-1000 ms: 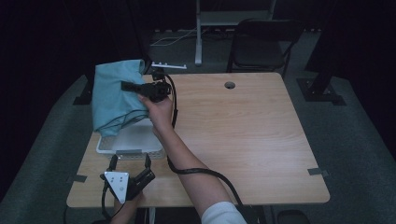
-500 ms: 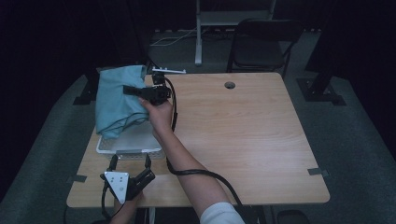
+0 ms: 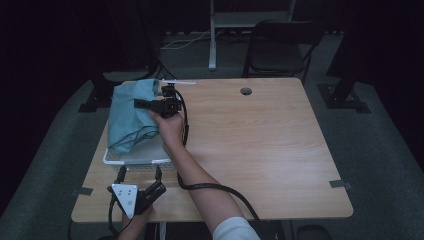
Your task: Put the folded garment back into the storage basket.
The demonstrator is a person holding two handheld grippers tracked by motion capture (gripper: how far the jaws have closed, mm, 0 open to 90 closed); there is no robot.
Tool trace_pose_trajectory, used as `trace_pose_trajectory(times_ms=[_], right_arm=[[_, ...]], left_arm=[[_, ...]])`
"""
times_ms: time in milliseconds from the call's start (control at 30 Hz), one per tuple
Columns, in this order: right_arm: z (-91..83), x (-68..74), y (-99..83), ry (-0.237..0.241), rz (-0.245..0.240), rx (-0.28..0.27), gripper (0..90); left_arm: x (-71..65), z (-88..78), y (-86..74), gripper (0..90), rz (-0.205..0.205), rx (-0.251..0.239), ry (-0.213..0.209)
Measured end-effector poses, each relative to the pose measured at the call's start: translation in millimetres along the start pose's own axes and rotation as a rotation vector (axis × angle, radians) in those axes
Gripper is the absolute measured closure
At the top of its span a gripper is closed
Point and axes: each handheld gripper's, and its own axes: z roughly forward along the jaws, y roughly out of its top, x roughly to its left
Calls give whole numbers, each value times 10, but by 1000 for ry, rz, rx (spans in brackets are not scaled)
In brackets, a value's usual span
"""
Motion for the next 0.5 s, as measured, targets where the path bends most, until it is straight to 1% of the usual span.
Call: trace_pose_trajectory(times_ms=[67, 233, 333, 367, 500], right_arm=[[11, -21, -20, -27, 2, 4, 691], [40, -88, -56, -55, 37, 27, 691], [48, -111, -76, -73, 44, 32, 691], [47, -126, -81, -67, 55, 31, 691], [25, -164, -94, -59, 69, 23, 691]], left_arm=[[1, 1, 0, 12, -1, 1, 0], [-1, 2, 1, 12, 0, 2, 1], [-1, 2, 0, 12, 1, 2, 1], [-1, 2, 0, 12, 1, 2, 1], [-1, 2, 0, 12, 0, 2, 1]])
